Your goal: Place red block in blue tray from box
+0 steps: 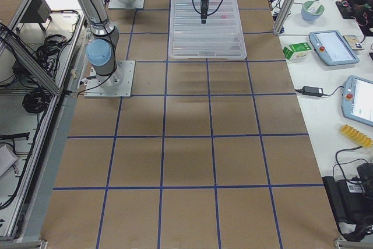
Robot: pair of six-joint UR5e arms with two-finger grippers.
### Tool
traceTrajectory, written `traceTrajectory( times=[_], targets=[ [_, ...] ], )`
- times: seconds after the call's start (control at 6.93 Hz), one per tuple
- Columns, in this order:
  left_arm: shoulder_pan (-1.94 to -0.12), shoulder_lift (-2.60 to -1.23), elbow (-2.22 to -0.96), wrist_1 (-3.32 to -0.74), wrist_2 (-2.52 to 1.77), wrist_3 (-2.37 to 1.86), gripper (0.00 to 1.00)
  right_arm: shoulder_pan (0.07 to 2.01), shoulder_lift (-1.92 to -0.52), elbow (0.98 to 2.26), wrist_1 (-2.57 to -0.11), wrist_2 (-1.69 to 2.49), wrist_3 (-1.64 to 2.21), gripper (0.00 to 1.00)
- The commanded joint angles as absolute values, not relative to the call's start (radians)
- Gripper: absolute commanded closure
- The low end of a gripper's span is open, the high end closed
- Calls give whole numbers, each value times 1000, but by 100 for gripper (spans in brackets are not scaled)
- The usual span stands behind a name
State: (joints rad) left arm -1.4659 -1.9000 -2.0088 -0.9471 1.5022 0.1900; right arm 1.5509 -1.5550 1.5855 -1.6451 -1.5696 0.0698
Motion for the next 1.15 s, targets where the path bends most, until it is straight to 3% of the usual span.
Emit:
traceTrajectory(
  times=[0.0, 0.29, 0.72, 1.01],
  targets=[
    [-1460, -1865, -1979, -951, 1493, 192, 92, 1546, -1554, 1586, -1646, -1574, 67, 0],
    [-1471, -1797, -1903, -1052, 1496, 170, 92, 1508, -1551, 1580, -1640, -1584, 36, 0],
    [-1459, -1707, -1703, -1334, 1514, 187, 92, 1237, -1545, 1600, -1641, -1583, -267, 0],
    [-1357, -1709, -1675, -1344, 1595, 207, 92, 1117, -1532, 1667, -1652, -1594, -405, 0]
  ],
)
